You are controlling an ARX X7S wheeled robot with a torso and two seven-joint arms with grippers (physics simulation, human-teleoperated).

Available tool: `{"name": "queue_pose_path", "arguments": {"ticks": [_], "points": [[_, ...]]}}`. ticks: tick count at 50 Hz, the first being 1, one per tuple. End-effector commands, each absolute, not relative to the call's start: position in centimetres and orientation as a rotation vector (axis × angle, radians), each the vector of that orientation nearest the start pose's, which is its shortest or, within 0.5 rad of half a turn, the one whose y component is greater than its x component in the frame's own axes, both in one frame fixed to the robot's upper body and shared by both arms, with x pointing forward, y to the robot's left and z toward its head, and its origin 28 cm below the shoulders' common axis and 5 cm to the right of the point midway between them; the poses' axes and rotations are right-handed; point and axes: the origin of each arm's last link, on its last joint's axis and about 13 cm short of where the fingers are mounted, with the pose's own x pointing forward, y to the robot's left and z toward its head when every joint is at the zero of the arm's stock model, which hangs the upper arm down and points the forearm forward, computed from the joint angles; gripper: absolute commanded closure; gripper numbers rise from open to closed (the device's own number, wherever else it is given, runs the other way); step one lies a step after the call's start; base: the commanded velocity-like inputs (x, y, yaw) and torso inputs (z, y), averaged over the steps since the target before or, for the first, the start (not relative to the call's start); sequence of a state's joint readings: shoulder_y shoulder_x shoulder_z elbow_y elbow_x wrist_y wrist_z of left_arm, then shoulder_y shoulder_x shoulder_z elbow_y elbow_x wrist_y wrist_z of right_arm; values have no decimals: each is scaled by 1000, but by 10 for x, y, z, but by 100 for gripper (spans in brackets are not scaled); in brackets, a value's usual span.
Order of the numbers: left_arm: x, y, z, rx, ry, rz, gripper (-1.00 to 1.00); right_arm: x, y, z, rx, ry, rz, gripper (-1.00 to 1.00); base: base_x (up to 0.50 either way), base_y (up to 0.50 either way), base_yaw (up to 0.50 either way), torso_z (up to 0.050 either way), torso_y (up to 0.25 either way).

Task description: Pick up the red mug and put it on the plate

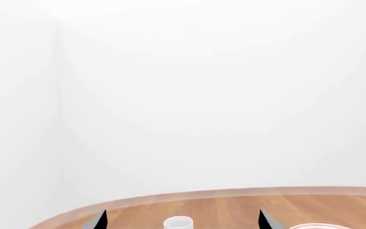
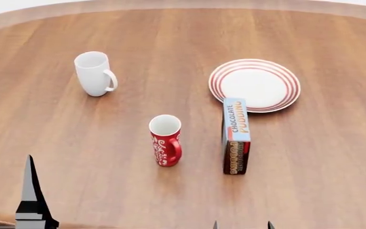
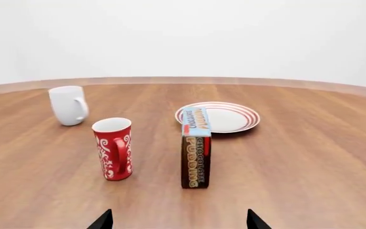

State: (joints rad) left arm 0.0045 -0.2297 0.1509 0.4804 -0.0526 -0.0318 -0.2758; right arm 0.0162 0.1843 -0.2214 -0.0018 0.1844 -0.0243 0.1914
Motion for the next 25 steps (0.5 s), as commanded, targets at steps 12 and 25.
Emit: {"name": "queue_pose_path", "arguments": {"ticks": [12, 25], "points": [[201, 212, 110, 82, -435, 58, -100, 209, -96, 14, 3, -2, 26, -100, 0, 182, 0, 0, 0], [202, 212, 110, 83, -435, 57, -100, 209, -96, 14, 5, -3, 25, -100, 0, 182, 0, 0, 0]]}}
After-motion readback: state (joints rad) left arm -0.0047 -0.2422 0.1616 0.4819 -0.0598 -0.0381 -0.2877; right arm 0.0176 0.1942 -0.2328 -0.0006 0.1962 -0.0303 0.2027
